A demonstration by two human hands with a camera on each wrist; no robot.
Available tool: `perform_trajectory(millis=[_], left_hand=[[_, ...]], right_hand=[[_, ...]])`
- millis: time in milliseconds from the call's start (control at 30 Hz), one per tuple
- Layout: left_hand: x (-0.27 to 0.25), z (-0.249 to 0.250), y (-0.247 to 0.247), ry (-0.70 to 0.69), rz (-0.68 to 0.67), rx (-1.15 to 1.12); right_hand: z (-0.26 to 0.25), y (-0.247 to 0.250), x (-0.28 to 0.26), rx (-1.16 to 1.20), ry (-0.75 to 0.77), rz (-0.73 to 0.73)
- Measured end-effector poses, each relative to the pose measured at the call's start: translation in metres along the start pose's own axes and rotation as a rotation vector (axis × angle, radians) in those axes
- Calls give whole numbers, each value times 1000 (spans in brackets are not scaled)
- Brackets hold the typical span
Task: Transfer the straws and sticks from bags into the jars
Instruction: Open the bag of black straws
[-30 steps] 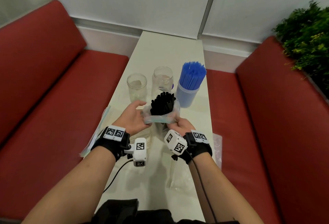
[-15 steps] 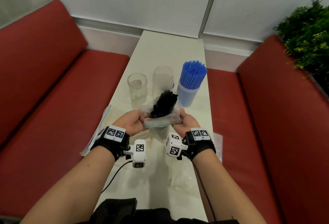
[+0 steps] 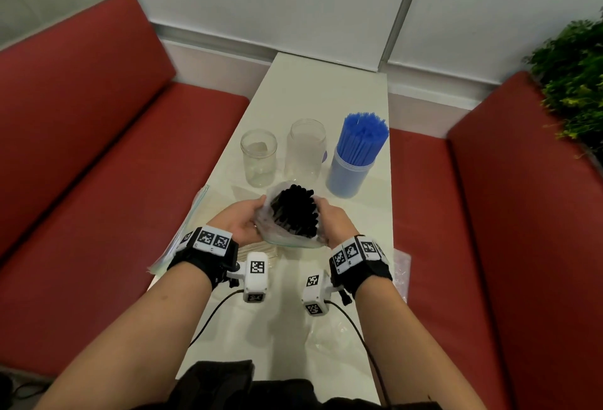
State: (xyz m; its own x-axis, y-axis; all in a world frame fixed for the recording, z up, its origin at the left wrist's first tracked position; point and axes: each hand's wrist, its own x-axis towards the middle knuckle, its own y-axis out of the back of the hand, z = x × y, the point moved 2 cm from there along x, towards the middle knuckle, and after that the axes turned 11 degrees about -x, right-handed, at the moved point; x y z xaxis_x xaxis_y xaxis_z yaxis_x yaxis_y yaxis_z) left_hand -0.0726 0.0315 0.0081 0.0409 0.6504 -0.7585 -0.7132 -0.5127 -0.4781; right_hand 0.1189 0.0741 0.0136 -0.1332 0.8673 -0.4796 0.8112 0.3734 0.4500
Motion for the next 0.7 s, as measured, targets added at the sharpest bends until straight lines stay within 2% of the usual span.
perform_trajectory(millis=[67,133,200,233,300,400,433,500,600,700], left_hand=[[1,2,6,10,99,-3],[3,1,11,19,116,-17],[6,-2,13,14,65,-70],[7,-5,14,16,31,-108],[9,-10,17,21,-12,-205],[4,-13,19,10,-6,-252],[3,-12,20,-22,15,-181],[-1,-10,22,-117,3,81],[-2,-2,27,-262,-63,449],[2,11,32,-341,-146,667]], right_hand=[[-1,-4,-6,-177,139,-76],[2,-10,-9,-271,237,-136],[6,-9,-8,-311,232,-112],[5,-9,-6,-252,193,-103],[5,-9,-3,43,38,-144],[12,-15,4,819,-311,-256],[13,-16,7,995,-386,-263],[13,-20,11,1131,-440,-281],[13,-26,17,1191,-470,-303],[18,-28,25,1168,-475,-272]])
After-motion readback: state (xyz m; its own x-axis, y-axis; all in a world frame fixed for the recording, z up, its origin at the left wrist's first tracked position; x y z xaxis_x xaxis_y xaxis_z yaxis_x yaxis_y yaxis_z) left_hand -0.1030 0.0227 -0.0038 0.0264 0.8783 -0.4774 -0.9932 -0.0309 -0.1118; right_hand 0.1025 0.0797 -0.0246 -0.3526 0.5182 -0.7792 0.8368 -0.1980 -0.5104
